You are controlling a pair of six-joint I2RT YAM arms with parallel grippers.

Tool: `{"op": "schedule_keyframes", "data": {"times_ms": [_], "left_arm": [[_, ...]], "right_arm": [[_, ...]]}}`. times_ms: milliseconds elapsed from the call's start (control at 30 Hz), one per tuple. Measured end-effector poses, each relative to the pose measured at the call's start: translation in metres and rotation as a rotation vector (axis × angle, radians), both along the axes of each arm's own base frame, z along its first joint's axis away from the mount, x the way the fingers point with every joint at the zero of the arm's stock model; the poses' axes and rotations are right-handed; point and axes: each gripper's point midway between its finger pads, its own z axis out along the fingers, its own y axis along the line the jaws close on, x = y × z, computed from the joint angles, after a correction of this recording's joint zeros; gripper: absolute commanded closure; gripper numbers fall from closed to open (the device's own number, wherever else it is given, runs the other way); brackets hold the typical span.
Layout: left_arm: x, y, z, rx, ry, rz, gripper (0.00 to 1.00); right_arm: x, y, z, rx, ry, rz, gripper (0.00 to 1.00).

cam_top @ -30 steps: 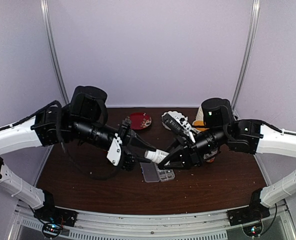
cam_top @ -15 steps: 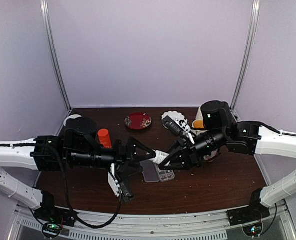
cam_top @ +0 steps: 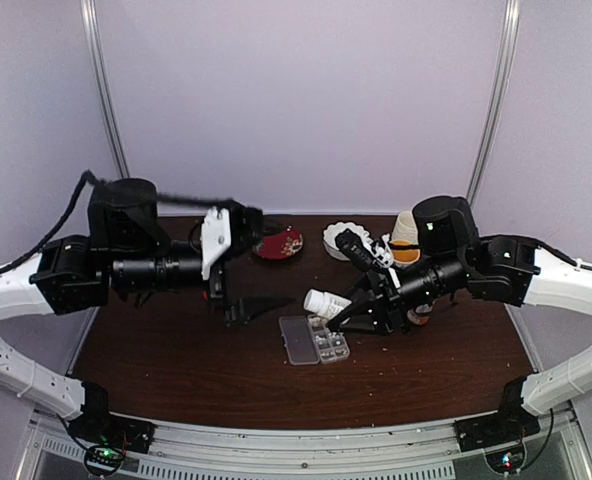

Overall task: Sort the pills into containers
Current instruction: Screw the lid of the pill bottle onto the pill bottle.

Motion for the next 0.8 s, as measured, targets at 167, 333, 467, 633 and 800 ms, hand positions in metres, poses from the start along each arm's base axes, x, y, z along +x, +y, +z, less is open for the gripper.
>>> {"op": "schedule_keyframes", "data": {"times_ms": [167,333,467,633,800], "left_arm": [[0.015,-0.003,0.027,-0.124,0.427,-0.051,0.08],[0.006,-0.015,-0.014,-0.012,0.701,-0.102,0.15],[-0.001,-0.022,-0.04,0.065,0.824,-0.118,0.22],[-0.006,-0.026,-0.052,0.106,0.887,-0.129,0.33],[-0.008,-0.025,-0.053,0.114,0.901,-0.14,0.25]], "right_arm": [[0.008,-0.004,0.001,-0.01,-0.107,-0.035,1.0],[0.011,-0.004,0.003,-0.003,-0.178,-0.036,1.0],[0.014,0.001,0.013,0.007,-0.213,-0.037,1.0],[0.018,0.008,0.023,0.02,-0.239,-0.041,1.0],[0.021,0.01,0.016,0.0,-0.233,-0.043,1.0]]}}
